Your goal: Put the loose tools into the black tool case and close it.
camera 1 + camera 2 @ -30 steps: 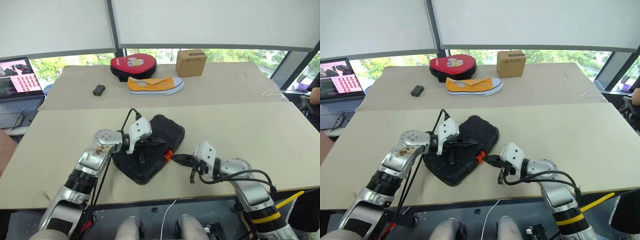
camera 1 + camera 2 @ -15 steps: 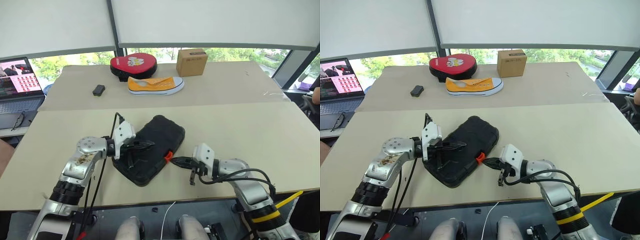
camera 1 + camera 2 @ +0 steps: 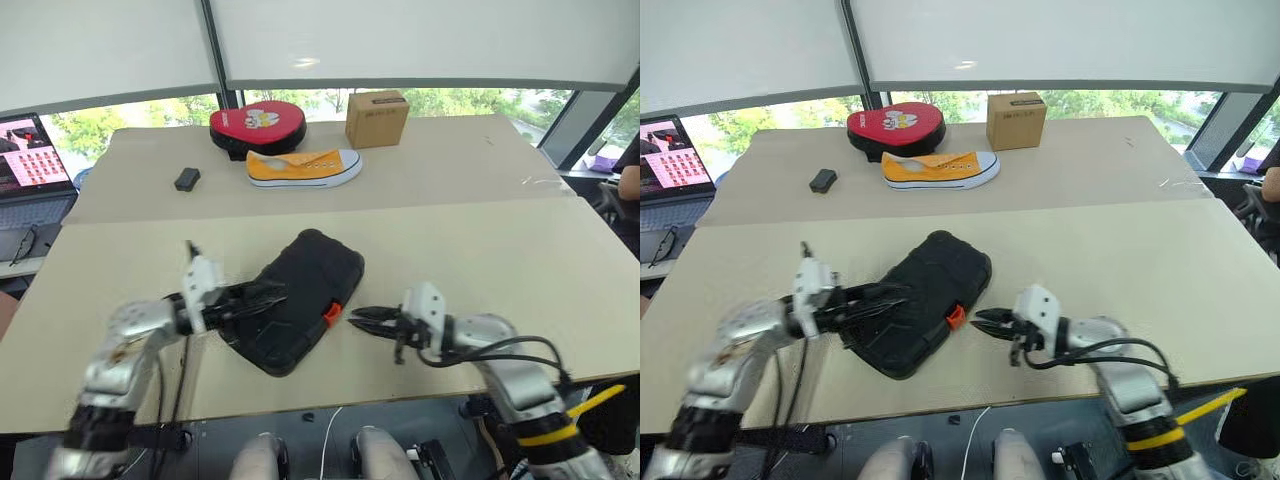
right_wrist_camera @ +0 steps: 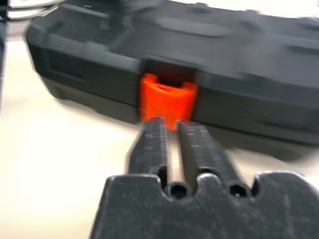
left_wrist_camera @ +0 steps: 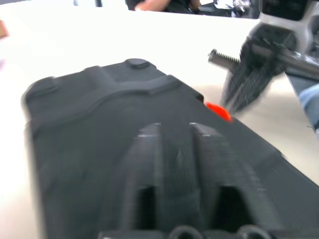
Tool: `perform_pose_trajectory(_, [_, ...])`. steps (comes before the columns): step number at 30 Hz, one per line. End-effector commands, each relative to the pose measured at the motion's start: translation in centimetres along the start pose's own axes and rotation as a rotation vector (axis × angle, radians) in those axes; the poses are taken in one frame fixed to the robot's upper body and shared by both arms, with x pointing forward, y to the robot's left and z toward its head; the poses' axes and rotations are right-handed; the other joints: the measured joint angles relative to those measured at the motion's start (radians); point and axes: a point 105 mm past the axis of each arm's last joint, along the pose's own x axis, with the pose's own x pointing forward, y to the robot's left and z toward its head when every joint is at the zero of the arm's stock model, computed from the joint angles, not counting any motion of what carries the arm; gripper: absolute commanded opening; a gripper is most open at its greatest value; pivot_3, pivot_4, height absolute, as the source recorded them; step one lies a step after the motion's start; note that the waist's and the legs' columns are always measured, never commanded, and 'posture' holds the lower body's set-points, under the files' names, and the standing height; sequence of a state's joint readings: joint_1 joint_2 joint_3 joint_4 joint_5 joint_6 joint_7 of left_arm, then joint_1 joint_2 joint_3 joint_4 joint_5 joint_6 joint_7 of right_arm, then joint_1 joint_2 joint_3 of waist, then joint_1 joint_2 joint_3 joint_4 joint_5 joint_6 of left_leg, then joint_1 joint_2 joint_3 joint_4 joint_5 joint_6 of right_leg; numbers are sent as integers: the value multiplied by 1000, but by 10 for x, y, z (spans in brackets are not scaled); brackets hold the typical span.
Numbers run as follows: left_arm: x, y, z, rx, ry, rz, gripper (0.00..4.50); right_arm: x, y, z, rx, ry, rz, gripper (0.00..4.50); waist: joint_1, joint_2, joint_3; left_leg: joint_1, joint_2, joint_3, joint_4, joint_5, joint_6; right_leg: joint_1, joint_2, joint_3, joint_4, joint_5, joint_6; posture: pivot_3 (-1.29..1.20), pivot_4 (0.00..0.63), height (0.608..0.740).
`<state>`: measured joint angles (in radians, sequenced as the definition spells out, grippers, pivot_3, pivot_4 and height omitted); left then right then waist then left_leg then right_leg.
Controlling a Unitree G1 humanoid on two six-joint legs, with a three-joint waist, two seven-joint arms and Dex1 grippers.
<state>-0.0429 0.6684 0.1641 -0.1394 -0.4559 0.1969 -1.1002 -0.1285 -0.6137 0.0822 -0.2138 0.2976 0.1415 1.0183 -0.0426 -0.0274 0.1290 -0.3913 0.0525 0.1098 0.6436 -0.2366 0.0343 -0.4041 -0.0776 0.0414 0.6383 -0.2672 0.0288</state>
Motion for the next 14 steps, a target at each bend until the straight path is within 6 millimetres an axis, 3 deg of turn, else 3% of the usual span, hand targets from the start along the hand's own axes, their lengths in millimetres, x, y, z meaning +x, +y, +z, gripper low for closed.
perform_pose_trajectory(1, [-32, 6, 0, 4, 46, 119, 2871, -25, -8, 14, -64, -34, -25, 2189, 7, -3, 3, 0, 0, 0, 0, 0, 0, 0, 0, -1, -1, 0, 0, 0, 150, 740])
perform_pose_trajectory(5, [-80, 4, -22, 23, 209, 256, 4269, -53, -14, 8, -191, -17, 10, 3587, 14, -3, 6, 0, 0, 1, 0, 0, -1, 1, -2, -1, -5, 0, 0, 0, 150, 740])
perform_pose_trajectory(7, [-99, 2, -31, 49, 257, 326, 4500, -65, -23, 3, -217, -12, 8, 4249, 18, -6, 10, -1, 0, 2, 0, -1, -1, 1, -2, -1, -8, 0, 0, 0, 150, 740])
perform_pose_trajectory(10, [-113, 4, -34, 68, 257, 415, 4500, -76, -44, -6, -196, 17, -53, 4417, 27, -9, 13, -2, -1, 3, 0, 0, -1, 1, -4, -2, -9, 1, 0, 0, 150, 740])
perform_pose_trajectory(14, [-114, 4, -30, 121, 237, 468, 4500, -78, -58, -10, -208, 5, -114, 4417, 36, -9, 14, -3, -1, 3, 0, 0, -1, 0, -9, -5, -9, 2, -1, 0, 150, 740])
